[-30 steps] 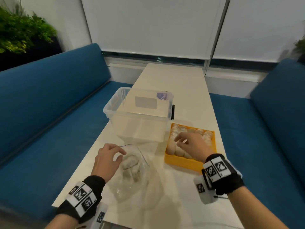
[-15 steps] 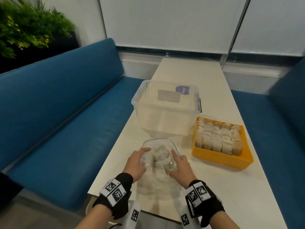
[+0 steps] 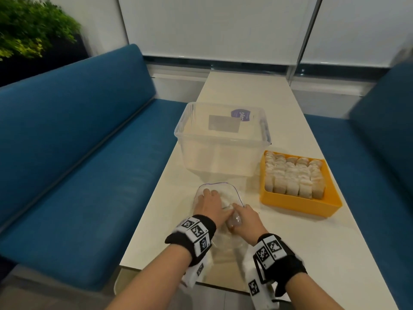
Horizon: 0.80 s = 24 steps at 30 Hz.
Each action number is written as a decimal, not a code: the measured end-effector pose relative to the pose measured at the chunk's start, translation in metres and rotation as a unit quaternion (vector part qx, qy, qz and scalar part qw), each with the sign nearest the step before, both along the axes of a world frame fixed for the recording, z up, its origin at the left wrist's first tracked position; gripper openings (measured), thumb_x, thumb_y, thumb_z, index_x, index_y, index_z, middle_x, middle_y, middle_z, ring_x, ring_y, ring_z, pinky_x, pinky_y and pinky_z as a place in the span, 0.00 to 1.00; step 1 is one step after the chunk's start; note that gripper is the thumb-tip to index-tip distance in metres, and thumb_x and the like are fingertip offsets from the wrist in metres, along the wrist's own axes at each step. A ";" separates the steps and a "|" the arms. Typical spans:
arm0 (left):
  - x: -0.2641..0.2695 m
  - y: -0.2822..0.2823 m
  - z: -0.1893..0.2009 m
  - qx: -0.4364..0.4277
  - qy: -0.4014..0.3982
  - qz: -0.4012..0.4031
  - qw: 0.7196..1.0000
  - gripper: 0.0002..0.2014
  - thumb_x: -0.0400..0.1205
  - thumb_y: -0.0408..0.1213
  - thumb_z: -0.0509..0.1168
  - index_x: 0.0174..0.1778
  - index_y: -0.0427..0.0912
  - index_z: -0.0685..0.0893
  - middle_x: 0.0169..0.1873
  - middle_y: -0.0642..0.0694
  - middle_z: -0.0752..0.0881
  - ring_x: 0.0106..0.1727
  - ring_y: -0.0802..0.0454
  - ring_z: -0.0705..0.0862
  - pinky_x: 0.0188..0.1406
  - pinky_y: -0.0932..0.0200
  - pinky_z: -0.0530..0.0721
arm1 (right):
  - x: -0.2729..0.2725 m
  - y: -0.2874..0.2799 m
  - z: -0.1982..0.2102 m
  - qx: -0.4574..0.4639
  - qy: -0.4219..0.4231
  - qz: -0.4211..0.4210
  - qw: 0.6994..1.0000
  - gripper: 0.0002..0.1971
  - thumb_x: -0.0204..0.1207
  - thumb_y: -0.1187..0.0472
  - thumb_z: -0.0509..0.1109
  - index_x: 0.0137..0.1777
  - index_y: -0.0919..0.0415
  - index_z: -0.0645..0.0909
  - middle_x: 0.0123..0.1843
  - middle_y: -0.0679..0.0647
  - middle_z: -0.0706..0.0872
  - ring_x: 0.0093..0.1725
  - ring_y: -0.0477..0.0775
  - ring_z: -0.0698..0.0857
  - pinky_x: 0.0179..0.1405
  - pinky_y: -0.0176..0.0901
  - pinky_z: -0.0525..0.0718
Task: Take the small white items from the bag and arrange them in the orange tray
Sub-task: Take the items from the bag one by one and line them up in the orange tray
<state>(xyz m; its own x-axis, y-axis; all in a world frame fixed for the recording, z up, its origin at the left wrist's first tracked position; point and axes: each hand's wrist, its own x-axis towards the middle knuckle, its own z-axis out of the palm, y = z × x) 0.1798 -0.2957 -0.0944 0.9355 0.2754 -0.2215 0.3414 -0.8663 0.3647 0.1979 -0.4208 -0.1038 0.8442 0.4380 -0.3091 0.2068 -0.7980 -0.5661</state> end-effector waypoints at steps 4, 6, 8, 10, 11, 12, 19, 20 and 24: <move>0.007 -0.006 -0.014 0.040 -0.009 -0.006 0.999 0.27 0.83 0.52 0.60 0.75 0.40 0.67 0.70 0.40 0.69 0.68 0.40 0.72 0.66 0.50 0.72 | 0.000 -0.002 0.000 -0.009 -0.003 -0.004 1.000 0.29 0.74 0.56 0.71 0.74 0.59 0.69 0.63 0.61 0.76 0.65 0.59 0.76 0.58 0.39 0.71; 0.004 -0.004 -0.017 0.047 -0.031 -0.026 0.998 0.22 0.86 0.43 0.59 0.75 0.41 0.68 0.69 0.40 0.70 0.67 0.41 0.73 0.64 0.52 0.72 | -0.001 -0.003 0.000 -0.017 0.002 -0.008 1.000 0.32 0.75 0.55 0.70 0.78 0.59 0.65 0.66 0.61 0.73 0.68 0.59 0.74 0.63 0.40 0.70; -0.001 0.002 -0.019 0.043 -0.046 -0.046 0.997 0.19 0.86 0.35 0.58 0.73 0.41 0.70 0.67 0.39 0.73 0.66 0.42 0.74 0.61 0.53 0.73 | -0.002 -0.004 0.002 -0.022 0.012 -0.008 1.000 0.35 0.75 0.57 0.71 0.80 0.60 0.60 0.69 0.61 0.71 0.70 0.59 0.72 0.66 0.41 0.69; -0.004 0.009 -0.019 0.018 -0.059 -0.054 0.997 0.18 0.84 0.29 0.58 0.71 0.40 0.73 0.63 0.39 0.75 0.63 0.42 0.77 0.59 0.54 0.75 | -0.003 -0.004 0.004 -0.026 0.016 -0.008 0.999 0.37 0.75 0.58 0.72 0.81 0.59 0.59 0.70 0.61 0.71 0.71 0.59 0.71 0.67 0.41 0.69; -0.005 0.012 -0.018 -0.002 -0.065 -0.056 0.996 0.18 0.83 0.27 0.58 0.70 0.40 0.75 0.61 0.39 0.76 0.61 0.42 0.78 0.58 0.55 0.76 | -0.003 -0.003 0.005 -0.027 0.016 -0.009 0.999 0.37 0.75 0.58 0.72 0.81 0.60 0.59 0.69 0.61 0.71 0.71 0.59 0.71 0.66 0.41 0.69; -0.007 0.014 -0.016 -0.020 -0.067 -0.058 0.996 0.19 0.82 0.26 0.59 0.69 0.39 0.76 0.60 0.38 0.76 0.60 0.42 0.78 0.58 0.56 0.76 | -0.003 -0.003 0.006 -0.027 0.016 -0.009 0.999 0.37 0.75 0.58 0.72 0.80 0.60 0.60 0.68 0.61 0.71 0.70 0.59 0.71 0.66 0.41 0.69; -0.019 0.010 -0.018 -0.077 -0.014 -0.076 0.994 0.19 0.83 0.41 0.65 0.69 0.42 0.77 0.59 0.38 0.73 0.63 0.40 0.75 0.63 0.54 0.75 | -0.010 -0.002 0.011 -0.020 0.012 -0.021 0.999 0.34 0.74 0.56 0.73 0.78 0.61 0.63 0.67 0.63 0.72 0.69 0.61 0.72 0.63 0.41 0.70; -0.019 0.010 -0.017 -0.074 -0.009 -0.081 0.994 0.18 0.83 0.40 0.65 0.69 0.41 0.78 0.59 0.37 0.74 0.63 0.39 0.76 0.62 0.55 0.74 | -0.011 -0.003 0.011 -0.020 0.009 -0.022 1.000 0.34 0.74 0.55 0.73 0.78 0.62 0.64 0.67 0.63 0.72 0.68 0.61 0.73 0.63 0.41 0.70; -0.021 0.011 -0.006 -0.084 -0.039 -0.073 0.993 0.14 0.84 0.35 0.63 0.65 0.37 0.82 0.57 0.34 0.79 0.60 0.39 0.80 0.55 0.58 0.74 | -0.013 -0.004 0.011 -0.027 0.004 -0.018 0.999 0.36 0.74 0.54 0.73 0.79 0.61 0.62 0.68 0.63 0.72 0.70 0.61 0.71 0.65 0.42 0.69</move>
